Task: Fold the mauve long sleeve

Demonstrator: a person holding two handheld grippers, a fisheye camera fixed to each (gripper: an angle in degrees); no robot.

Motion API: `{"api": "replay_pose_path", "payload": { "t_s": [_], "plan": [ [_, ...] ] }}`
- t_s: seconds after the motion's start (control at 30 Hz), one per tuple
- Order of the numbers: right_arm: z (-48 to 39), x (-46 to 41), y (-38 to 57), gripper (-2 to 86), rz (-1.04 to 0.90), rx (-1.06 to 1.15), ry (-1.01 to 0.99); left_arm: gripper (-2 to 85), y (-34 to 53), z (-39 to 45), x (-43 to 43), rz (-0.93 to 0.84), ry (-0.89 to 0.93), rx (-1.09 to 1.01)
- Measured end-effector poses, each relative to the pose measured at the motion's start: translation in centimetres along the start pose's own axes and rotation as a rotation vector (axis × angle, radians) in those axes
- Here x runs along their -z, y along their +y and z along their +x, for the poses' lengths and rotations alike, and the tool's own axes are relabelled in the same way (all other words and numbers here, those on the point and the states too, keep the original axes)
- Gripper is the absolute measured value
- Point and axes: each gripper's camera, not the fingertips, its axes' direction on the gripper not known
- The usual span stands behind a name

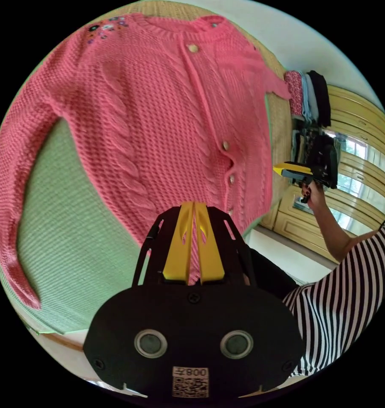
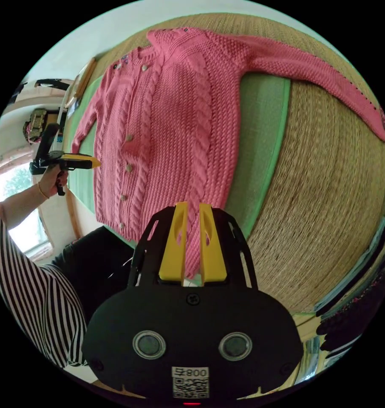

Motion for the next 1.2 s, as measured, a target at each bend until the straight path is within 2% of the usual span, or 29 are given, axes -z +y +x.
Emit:
{"api": "replay_pose_path", "payload": {
  "t_s": [0.13, 0.2, 0.23, 0.27, 0.33, 0.4, 0.5, 0.63, 0.77, 0.97, 1.2],
  "plan": [
    [-1.0, -1.1, 1.8, 4.5, -0.134, -0.004, -0.135, 0.1, 1.7, 0.2, -2.7, -0.105, 0.007, 0.003],
    [-1.7, -2.6, 2.5, 3.0, -0.241, 0.043, -0.099, 0.1, 2.7, -0.1, -4.4, -0.185, -0.042, -0.015],
    [-2.0, -3.7, 2.9, 2.6, -0.328, 0.079, -0.050, 0.1, 2.9, -0.2, -4.4, -0.171, -0.031, -0.019],
    [-1.9, -3.3, 3.1, 2.4, -0.325, 0.080, -0.082, 0.1, 3.2, -0.4, -4.2, -0.161, -0.020, -0.006],
    [-1.4, -1.8, 2.8, 2.5, -0.307, 0.052, -0.139, 0.1, 3.2, -0.6, -3.6, -0.151, 0.000, 0.007],
    [-1.0, 0.7, 2.0, 2.9, -0.241, 0.038, -0.176, 0.1, 2.5, -0.5, -1.9, -0.050, 0.076, -0.002],
    [-0.2, 6.1, -1.3, 5.1, -0.074, 0.046, -0.161, 0.2, 0.5, -0.3, 0.6, 0.077, 0.095, -0.025],
    [1.1, 14.4, -9.3, 8.2, 0.187, 0.111, -0.040, 0.3, -2.0, -0.6, 4.1, 0.198, 0.035, -0.050],
    [1.1, 20.6, -17.8, 8.9, 0.316, 0.183, 0.161, 0.4, -3.6, -2.6, 8.8, 0.364, -0.093, 0.017],
    [-0.8, 20.3, -25.2, 6.9, 0.152, 0.252, 0.352, 0.3, -5.5, -5.6, 12.5, 0.477, -0.118, 0.129],
    [-0.2, 24.6, -25.8, 1.9, 0.202, 0.192, 0.431, 0.2, -6.7, -5.7, 13.2, 0.450, -0.146, 0.151]
  ]
}}
